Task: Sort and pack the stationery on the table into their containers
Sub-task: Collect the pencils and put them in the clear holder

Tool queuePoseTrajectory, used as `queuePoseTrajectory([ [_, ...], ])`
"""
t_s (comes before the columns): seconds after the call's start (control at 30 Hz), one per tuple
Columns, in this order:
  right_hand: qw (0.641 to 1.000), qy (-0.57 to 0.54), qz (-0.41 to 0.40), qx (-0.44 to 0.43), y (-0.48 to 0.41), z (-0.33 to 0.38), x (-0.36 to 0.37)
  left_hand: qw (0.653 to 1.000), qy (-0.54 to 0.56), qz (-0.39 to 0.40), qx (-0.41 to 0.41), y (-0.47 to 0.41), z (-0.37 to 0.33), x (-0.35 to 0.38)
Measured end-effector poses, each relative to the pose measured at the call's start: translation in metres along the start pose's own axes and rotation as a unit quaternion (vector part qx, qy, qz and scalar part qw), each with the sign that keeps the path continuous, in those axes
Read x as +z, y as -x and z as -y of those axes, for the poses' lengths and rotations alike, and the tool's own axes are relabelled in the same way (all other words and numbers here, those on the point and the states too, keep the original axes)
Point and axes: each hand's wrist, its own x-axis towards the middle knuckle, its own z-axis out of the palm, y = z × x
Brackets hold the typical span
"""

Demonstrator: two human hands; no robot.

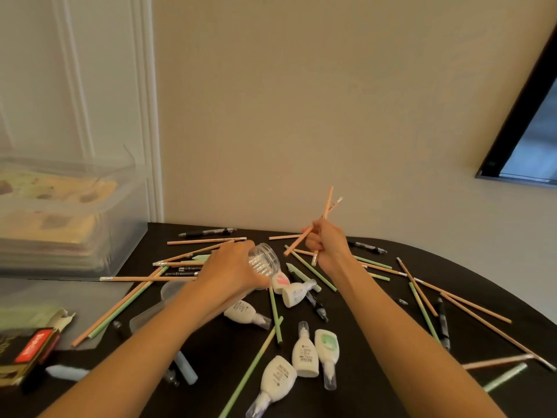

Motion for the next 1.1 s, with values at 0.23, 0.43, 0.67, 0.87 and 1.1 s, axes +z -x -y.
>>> queuePoseTrajectory([
  [0.23, 0.995, 0.002, 0.082, 0.050, 0.063, -0.019, 0.004, 0.999, 0.032, -0.005, 0.003, 0.040, -0.008, 0.004],
  [0.43, 0.978, 0.142, 0.131, 0.084, 0.093, -0.023, -0.011, 0.999, 0.014, -0.032, 0.001, 0.063, -0.011, 0.003],
  [0.67, 0.965, 0.195, 0.167, 0.055, 0.112, -0.017, -0.028, 0.999, 0.014, -0.040, 0.006, 0.080, -0.011, 0.000],
  [0.87, 0.948, 0.254, 0.189, 0.028, 0.120, -0.013, -0.042, 0.999, 0.017, -0.033, 0.014, 0.090, -0.012, -0.002],
  [1.1, 0.896, 0.423, 0.106, -0.082, 0.124, -0.009, -0.051, 0.999, 0.003, -0.038, 0.008, 0.097, -0.010, -0.003],
])
